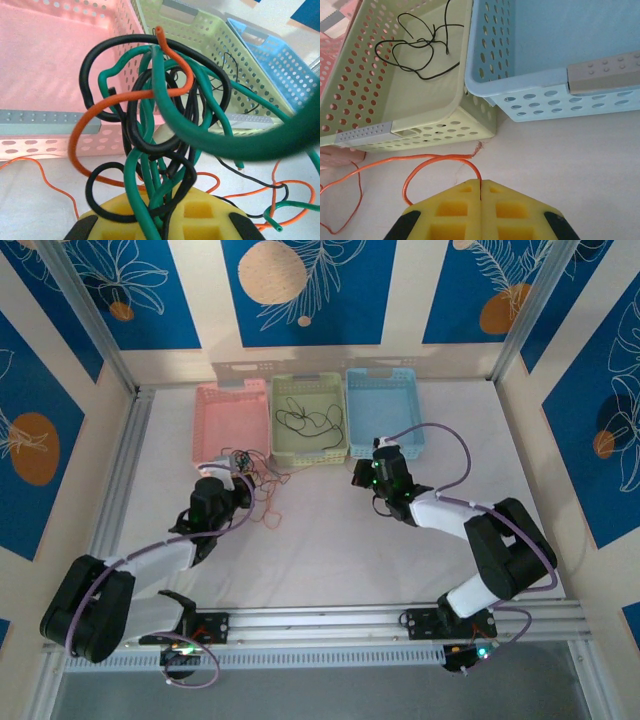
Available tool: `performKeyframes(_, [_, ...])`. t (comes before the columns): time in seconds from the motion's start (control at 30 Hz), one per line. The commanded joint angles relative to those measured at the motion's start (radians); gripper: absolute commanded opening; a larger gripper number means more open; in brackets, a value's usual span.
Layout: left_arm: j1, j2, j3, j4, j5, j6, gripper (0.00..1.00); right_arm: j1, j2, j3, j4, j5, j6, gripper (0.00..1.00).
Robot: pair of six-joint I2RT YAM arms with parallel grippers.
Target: Untangle the cables
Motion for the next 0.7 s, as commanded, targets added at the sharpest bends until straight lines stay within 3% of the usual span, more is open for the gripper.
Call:
performKeyframes(0.0, [0.012, -0.018, -0.009, 0.003, -0.018, -0.006, 0.0, 0.001, -0.037, -0.023, 0.045, 0.05, 0.023, 0.04])
performKeyframes(0.17, [0.012, -0.03, -0.014, -0.003, -0.029, -0.007, 0.0, -0.037, -0.075, -0.049, 0.031, 0.112, 0.034, 0.04])
performKeyframes(0.43, [0.019, -0.065, -0.035, -0.018, -0.087, -0.027, 0.0, -0.307, -0.232, -0.167, -0.053, 0.163, 0.183, 0.04])
performKeyframes(0.67, [0.03, -0.097, -0.061, -0.018, -0.132, -0.051, 0.0, -0.403, -0.349, -0.18, -0.12, 0.212, 0.205, 0.04])
